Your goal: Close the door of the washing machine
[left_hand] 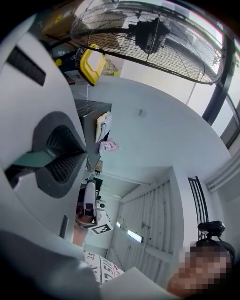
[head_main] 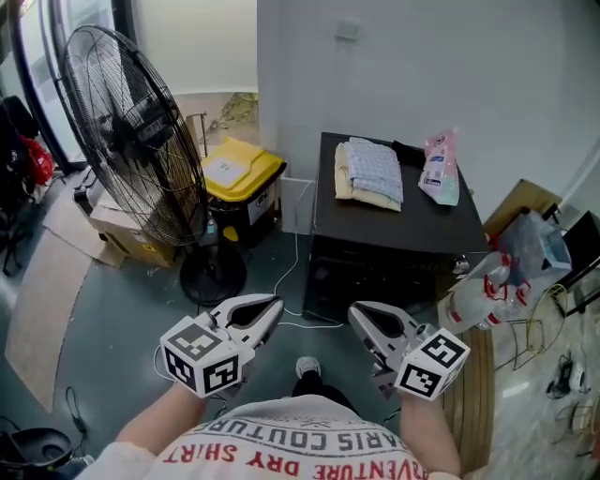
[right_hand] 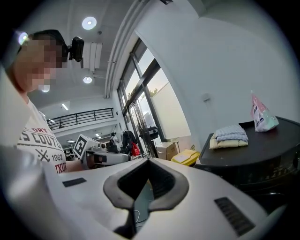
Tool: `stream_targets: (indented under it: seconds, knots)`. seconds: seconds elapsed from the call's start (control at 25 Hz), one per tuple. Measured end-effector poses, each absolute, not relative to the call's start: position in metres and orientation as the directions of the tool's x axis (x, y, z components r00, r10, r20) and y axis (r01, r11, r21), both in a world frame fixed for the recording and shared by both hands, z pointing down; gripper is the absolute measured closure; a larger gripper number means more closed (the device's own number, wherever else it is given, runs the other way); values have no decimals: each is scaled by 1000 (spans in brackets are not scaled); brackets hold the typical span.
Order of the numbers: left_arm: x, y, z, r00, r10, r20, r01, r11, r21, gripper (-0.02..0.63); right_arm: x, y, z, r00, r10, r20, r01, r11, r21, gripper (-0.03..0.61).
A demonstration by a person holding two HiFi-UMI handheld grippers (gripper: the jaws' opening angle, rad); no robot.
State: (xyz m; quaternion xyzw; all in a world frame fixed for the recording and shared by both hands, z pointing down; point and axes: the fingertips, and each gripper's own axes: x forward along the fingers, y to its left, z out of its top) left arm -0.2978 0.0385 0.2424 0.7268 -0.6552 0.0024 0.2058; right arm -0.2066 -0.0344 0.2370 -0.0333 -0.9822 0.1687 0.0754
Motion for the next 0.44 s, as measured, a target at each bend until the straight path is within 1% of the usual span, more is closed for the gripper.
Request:
stream_targets:
  seconds: [0.44]
  knots:
    - [-299, 39, 256, 159, -946, 281, -954, -74, 290, 584, -211, -31, 257, -980, 97, 173, 31, 937, -348, 558]
